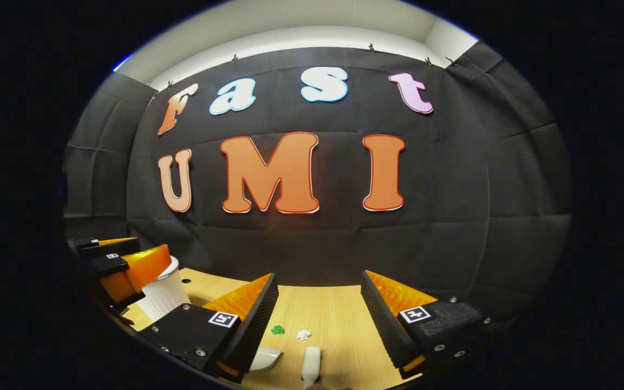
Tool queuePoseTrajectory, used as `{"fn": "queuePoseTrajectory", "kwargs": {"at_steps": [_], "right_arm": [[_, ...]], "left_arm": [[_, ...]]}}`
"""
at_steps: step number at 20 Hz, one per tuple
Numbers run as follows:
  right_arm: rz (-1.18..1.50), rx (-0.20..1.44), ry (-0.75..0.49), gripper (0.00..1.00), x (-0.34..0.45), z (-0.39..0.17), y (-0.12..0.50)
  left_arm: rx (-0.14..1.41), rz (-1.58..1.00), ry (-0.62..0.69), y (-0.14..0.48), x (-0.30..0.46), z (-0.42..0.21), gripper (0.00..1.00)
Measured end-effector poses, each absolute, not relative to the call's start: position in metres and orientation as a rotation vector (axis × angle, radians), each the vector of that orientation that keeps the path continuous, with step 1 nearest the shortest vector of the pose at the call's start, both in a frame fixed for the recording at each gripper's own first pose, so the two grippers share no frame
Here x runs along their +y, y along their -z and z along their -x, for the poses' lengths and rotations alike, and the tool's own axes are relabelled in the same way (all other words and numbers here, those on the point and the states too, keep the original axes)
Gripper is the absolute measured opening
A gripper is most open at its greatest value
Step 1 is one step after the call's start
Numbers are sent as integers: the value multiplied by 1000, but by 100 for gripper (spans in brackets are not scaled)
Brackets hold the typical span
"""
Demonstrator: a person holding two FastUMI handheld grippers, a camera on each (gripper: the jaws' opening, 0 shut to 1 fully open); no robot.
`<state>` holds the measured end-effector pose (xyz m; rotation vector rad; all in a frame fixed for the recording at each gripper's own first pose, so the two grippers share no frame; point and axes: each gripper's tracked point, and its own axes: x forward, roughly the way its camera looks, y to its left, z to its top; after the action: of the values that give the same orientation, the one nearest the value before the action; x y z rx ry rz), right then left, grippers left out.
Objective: Pick up the small broom and dustpan from the desktop, sweep the trash into the dustpan with the broom, and then empty the trash into the garbage bin.
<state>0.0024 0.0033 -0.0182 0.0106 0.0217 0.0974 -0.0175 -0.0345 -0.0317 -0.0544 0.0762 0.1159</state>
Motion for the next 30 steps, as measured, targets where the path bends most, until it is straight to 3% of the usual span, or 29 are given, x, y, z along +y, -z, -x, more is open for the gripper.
{"fn": "queuePoseTrajectory", "kwargs": {"at_steps": [11,13,19,25,30], "right_arm": [[5,-20,-143,94,-16,13,8],[14,15,-149,94,-18,13,21],[67,359,-212,94,-4,18,134],[57,804,-207,95,8,40,255],[117,959,-165,95,13,41,299]], "left_arm": [[-4,18,-183,7,-50,46,94],[46,35,-183,23,-56,47,92],[430,79,-159,136,-69,57,95],[932,153,-23,260,-80,87,95],[1236,208,8,282,-77,109,97]]}}
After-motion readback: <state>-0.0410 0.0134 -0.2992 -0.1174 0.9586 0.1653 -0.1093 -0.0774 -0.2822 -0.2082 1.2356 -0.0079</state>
